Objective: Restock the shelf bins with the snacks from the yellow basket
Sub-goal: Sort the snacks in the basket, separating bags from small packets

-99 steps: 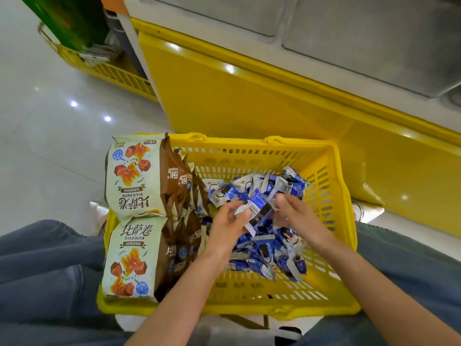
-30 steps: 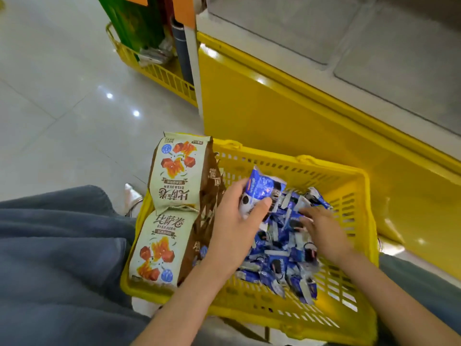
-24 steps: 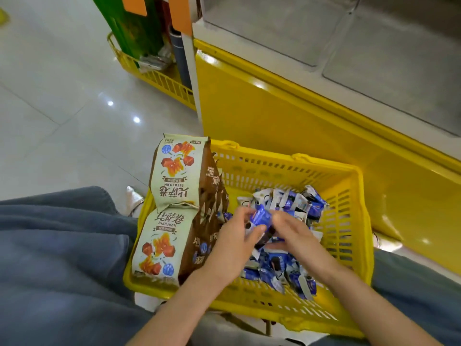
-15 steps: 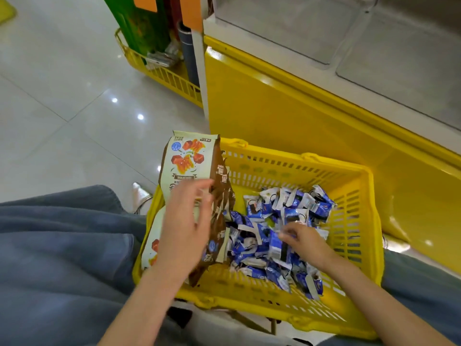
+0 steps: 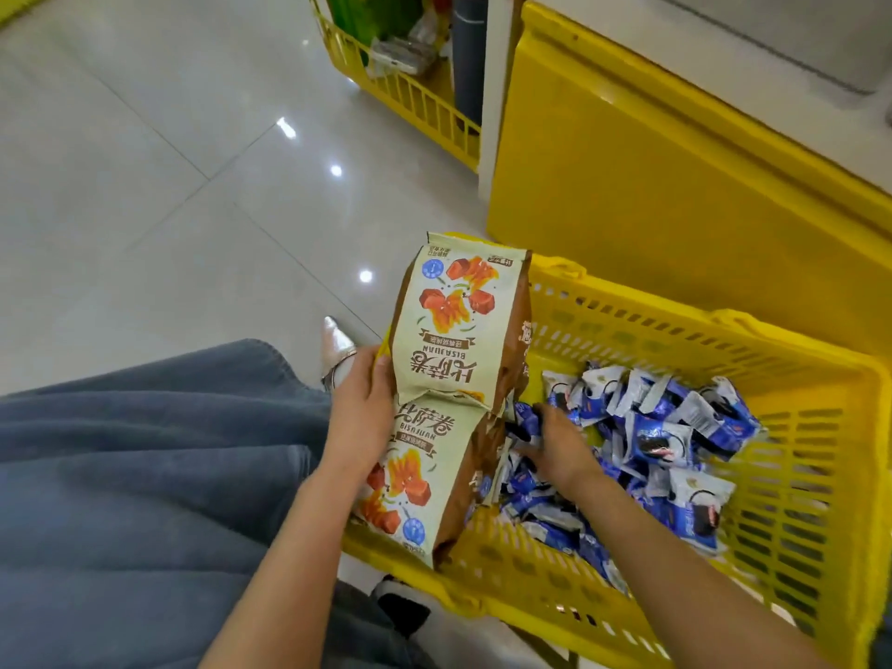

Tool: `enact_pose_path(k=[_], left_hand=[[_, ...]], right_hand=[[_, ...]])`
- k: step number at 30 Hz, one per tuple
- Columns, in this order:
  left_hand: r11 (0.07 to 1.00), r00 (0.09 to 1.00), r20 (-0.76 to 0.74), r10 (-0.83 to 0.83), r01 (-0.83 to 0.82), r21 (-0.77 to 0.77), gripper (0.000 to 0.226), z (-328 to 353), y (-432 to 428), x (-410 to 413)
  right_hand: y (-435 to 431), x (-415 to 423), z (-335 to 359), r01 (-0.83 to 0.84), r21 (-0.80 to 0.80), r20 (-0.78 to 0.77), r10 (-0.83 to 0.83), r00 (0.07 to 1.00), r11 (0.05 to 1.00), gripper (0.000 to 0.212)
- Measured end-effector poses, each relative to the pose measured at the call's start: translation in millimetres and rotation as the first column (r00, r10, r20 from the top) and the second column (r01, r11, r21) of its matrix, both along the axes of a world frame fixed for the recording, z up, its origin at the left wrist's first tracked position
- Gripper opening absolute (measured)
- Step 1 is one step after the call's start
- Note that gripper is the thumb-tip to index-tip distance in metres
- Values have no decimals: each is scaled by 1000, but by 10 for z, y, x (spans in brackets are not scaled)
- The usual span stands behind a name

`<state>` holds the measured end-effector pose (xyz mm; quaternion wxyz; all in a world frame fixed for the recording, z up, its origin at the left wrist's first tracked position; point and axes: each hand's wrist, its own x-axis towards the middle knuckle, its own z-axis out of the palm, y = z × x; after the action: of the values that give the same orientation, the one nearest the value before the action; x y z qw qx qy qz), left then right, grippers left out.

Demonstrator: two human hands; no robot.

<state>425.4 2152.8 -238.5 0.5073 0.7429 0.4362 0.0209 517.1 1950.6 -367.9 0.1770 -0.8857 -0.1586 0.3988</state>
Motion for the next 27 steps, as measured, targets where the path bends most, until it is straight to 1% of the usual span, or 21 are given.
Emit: enact_pose_path(k=[3, 5, 7, 9, 10, 12, 13, 14, 15, 16, 17, 18, 19, 20, 21, 22, 23, 25, 26, 27], left_hand=[[1000, 1000, -7, -8, 8, 25, 22, -26, 2, -1], [999, 1000, -4, 0, 0, 36, 19, -11, -4, 12], [994, 997, 30, 71, -73, 80, 17, 38, -13, 29], [968, 977, 138, 163, -186, 170, 17, 164, -34, 42], [948, 960, 221, 169, -220, 231, 17, 258, -54, 43], [913, 916, 394, 82, -228, 339, 17, 471, -137, 58], [916, 888, 459, 25, -205, 346, 17, 565, -199, 72], [939, 864, 502, -22, -154, 307, 18, 668, -284, 89], [968, 853, 516, -76, -60, 242, 20, 759, -376, 93], [979, 848, 505, -160, 70, 193, 21, 828, -467, 90], [958, 839, 465, -283, 223, 181, 19, 874, -549, 79], [909, 815, 404, -416, 383, 165, 19, 905, -618, 64], [846, 774, 354, -526, 520, 119, 24, 912, -670, 47], [789, 734, 326, -595, 610, 67, 35, 907, -707, 34], [759, 716, 320, -620, 651, 14, 43, 903, -727, 29], [751, 719, 323, -616, 659, -33, 42, 900, -734, 28], [759, 731, 331, -597, 648, -63, 37, 897, -733, 32], [807, 788, 337, -515, 578, -120, 28, 897, -697, 46], [834, 818, 343, -461, 531, -146, 24, 895, -660, 53], [863, 847, 349, -402, 478, -165, 20, 886, -614, 58]], right_hand=[[-17, 65, 3, 97, 16, 28, -97, 995, 995, 43], [-80, 133, 87, 67, 37, 58, -69, 996, 997, 39], [-177, 221, 240, 38, 89, 101, -47, 994, 995, 38], [-289, 301, 463, 45, 152, 172, -71, 983, 987, 38], [-338, 332, 590, 64, 182, 206, -102, 973, 981, 39], [-409, 369, 884, 102, 253, 226, -161, 961, 962, 43], [-427, 374, 1043, 95, 306, 207, -163, 965, 947, 40], [-438, 365, 1205, 67, 379, 176, -143, 974, 923, 32], [-434, 338, 1381, 39, 446, 136, -111, 984, 894, 19], [-413, 295, 1556, 14, 502, 105, -77, 991, 865, 9], [-380, 235, 1720, -10, 552, 98, -53, 994, 834, 12], [-347, 170, 1845, -14, 603, 91, -52, 995, 797, 16], [-304, 106, 1941, 2, 652, 77, -69, 995, 759, 15], [-259, 55, 2019, 23, 702, 62, -94, 994, 711, 12], [-213, 17, 2074, 44, 746, 56, -128, 990, 665, 10], [-166, -11, 2124, 73, 782, 40, -167, 985, 619, 10], [-129, -17, 2147, 101, 810, 17, -195, 981, 577, 9], [-94, 5, 2122, 157, 848, -28, -251, 967, 507, 12], [-99, 27, 2052, 194, 850, -51, -291, 955, 490, 15], [-118, 48, 1938, 241, 834, -72, -335, 939, 497, 17]])
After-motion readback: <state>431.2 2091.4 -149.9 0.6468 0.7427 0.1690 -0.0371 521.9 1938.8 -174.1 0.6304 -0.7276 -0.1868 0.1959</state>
